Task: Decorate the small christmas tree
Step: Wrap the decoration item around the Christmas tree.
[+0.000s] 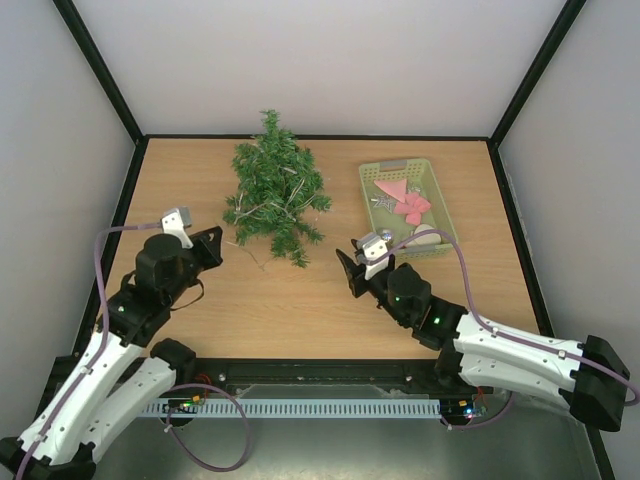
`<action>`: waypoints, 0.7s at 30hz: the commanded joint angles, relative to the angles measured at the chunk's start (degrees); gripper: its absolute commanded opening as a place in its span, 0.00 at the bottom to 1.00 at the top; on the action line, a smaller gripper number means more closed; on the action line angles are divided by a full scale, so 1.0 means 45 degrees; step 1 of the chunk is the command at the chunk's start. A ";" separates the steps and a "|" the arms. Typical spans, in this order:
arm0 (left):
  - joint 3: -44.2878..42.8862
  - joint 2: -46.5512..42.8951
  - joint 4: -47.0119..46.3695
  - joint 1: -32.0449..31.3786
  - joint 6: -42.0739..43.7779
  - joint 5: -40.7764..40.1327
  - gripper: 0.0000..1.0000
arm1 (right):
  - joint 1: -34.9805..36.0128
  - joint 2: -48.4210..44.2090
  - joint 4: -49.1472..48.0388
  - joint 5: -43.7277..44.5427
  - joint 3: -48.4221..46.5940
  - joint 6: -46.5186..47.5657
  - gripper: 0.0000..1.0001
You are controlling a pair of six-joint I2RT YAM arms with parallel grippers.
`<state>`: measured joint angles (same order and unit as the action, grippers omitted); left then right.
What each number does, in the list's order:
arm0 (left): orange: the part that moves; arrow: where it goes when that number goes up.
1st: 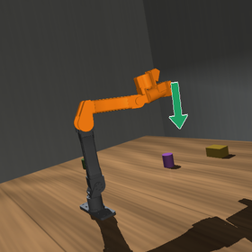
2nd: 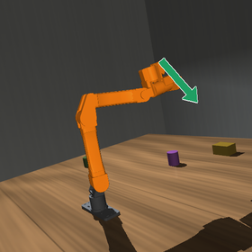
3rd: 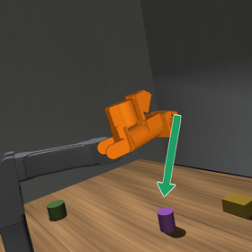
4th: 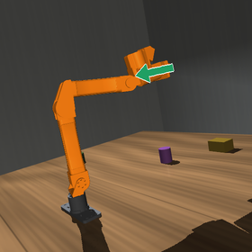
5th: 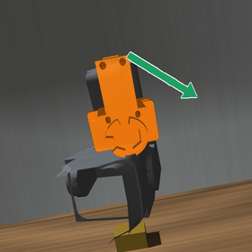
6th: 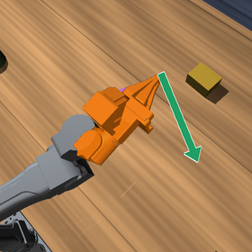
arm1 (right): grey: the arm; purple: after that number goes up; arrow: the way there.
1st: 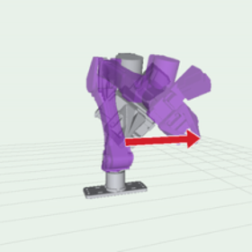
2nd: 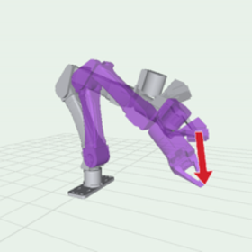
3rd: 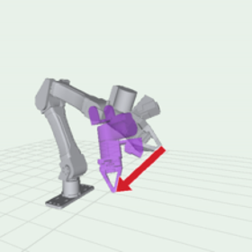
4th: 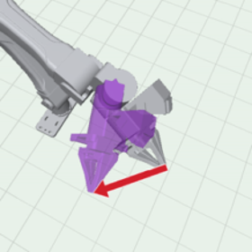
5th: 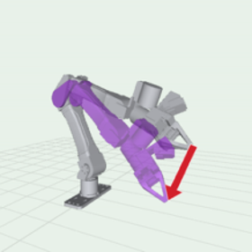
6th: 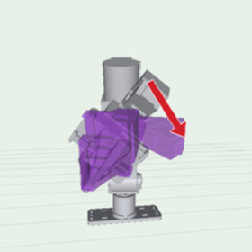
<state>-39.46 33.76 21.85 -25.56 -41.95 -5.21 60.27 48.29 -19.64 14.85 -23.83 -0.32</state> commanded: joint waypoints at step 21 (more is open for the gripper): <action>-0.3881 0.0700 0.1110 0.0075 0.2404 -0.2384 0.02 | -0.0004 0.1282 -0.0894 -0.1032 -0.0675 -0.7310 0.29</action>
<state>-55.83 35.46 27.57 -25.56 -34.68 -11.57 60.23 50.39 -19.16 15.62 -24.86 -21.67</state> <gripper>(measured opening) 0.028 0.303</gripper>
